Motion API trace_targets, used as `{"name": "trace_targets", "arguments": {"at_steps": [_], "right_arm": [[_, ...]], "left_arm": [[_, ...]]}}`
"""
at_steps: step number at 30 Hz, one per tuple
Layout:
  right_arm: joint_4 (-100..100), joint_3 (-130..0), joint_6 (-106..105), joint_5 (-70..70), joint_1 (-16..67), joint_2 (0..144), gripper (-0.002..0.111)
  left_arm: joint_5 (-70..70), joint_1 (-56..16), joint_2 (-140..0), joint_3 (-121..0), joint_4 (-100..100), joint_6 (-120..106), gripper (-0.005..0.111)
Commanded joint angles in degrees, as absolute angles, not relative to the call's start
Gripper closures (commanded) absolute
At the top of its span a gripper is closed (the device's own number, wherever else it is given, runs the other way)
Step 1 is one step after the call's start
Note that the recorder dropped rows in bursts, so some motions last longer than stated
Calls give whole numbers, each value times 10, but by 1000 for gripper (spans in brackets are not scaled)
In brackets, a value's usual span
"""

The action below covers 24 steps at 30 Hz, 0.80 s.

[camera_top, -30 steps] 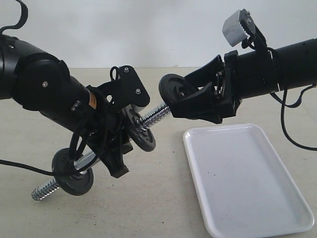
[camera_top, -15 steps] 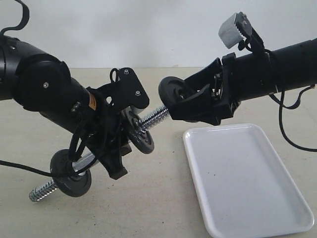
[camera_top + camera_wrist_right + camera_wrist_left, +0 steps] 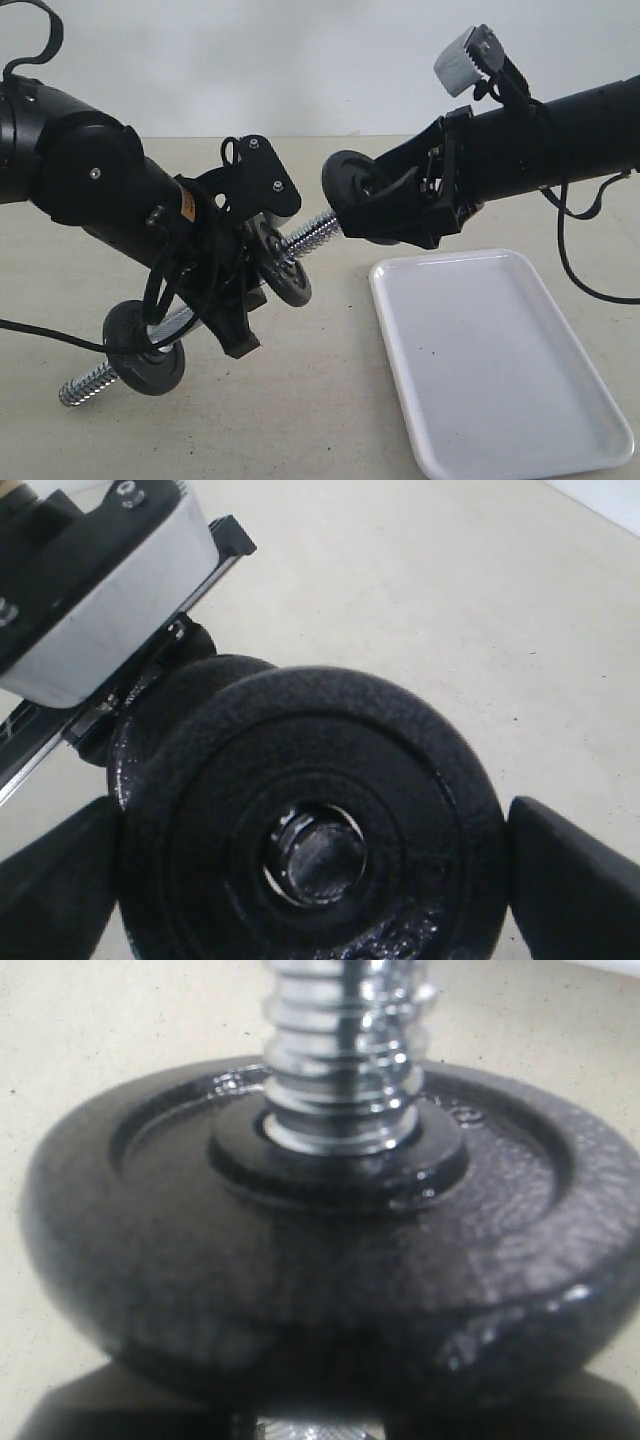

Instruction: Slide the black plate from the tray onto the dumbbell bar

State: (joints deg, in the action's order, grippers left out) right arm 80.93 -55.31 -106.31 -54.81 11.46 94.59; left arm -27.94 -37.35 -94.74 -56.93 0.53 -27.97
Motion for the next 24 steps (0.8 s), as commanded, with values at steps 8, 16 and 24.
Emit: {"name": "trace_targets", "arguments": {"at_steps": [8, 16, 24], "right_arm": [[821, -556, -1068, -652, 119, 938, 108], [856, -556, -1082, -700, 119, 938, 108], [858, -556, -1085, -700, 119, 938, 108]], "left_arm": [[-57, -374, -923, -591, 28, -265, 102], [-55, -374, -923, -591, 36, -264, 102], [-52, -374, -907, -591, 36, -264, 102]]}}
